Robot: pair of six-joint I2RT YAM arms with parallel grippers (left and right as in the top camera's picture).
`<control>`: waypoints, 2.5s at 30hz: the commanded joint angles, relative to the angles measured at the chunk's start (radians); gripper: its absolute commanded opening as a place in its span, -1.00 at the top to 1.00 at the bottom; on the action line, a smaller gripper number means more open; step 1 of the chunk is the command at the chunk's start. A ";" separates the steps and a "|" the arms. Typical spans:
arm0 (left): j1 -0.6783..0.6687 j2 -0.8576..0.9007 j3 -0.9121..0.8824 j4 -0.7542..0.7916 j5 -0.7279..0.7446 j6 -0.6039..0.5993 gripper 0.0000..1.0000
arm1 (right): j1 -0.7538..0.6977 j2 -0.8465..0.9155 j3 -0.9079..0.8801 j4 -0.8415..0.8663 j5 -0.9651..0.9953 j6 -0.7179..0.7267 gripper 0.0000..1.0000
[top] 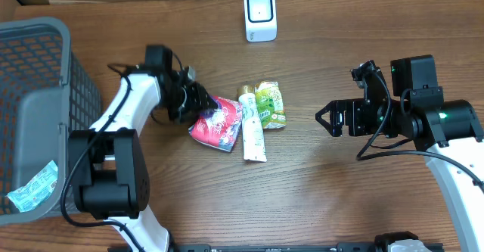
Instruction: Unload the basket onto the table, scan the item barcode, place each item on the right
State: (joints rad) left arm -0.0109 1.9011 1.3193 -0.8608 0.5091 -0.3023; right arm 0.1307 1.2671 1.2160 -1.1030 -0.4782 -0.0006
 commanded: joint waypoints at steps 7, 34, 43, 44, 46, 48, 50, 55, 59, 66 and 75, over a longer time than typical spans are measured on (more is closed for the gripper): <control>0.001 -0.011 0.564 -0.345 -0.258 0.148 -0.22 | -0.006 -0.003 0.027 0.013 0.007 -0.007 -1.00; 0.335 -0.277 1.131 -0.829 -0.640 0.010 -0.63 | -0.006 -0.003 0.027 0.019 0.006 -0.007 -1.00; 0.821 -0.280 1.106 -0.829 -0.485 -0.018 -0.78 | -0.006 -0.003 0.027 -0.003 0.006 -0.007 -1.00; 0.867 -0.277 1.097 -0.828 -0.485 -0.054 -0.89 | -0.006 -0.003 0.027 -0.005 0.006 -0.007 -1.00; 0.935 -0.262 1.089 -0.826 -0.485 -0.095 -0.97 | -0.006 -0.003 0.027 -0.006 0.006 -0.007 -1.00; 0.984 -0.235 1.089 -0.829 -0.481 -0.113 -0.96 | -0.006 -0.003 0.027 -0.006 0.006 -0.007 -1.00; 1.017 -0.204 1.088 -0.829 -0.471 -0.121 -0.95 | -0.006 -0.002 0.027 -0.007 0.006 -0.007 -1.00; 1.062 -0.124 1.088 -0.829 -0.471 -0.166 -0.91 | -0.006 0.003 0.011 -0.006 0.006 -0.007 -1.00; 1.099 -0.083 1.088 -0.829 -0.472 -0.185 -0.90 | -0.006 0.005 -0.018 0.000 0.006 -0.007 -1.00; 1.138 -0.035 1.081 -0.829 -0.471 -0.185 -0.95 | -0.006 0.018 -0.024 0.001 0.006 -0.007 -1.00; 1.116 -0.008 0.924 -0.758 -0.510 -0.190 -0.93 | -0.006 0.019 -0.024 0.001 0.006 -0.007 -1.00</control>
State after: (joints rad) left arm 1.1175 1.8736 2.2948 -1.6321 0.0219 -0.4728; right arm 0.1307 1.2858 1.1992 -1.1072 -0.4782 -0.0006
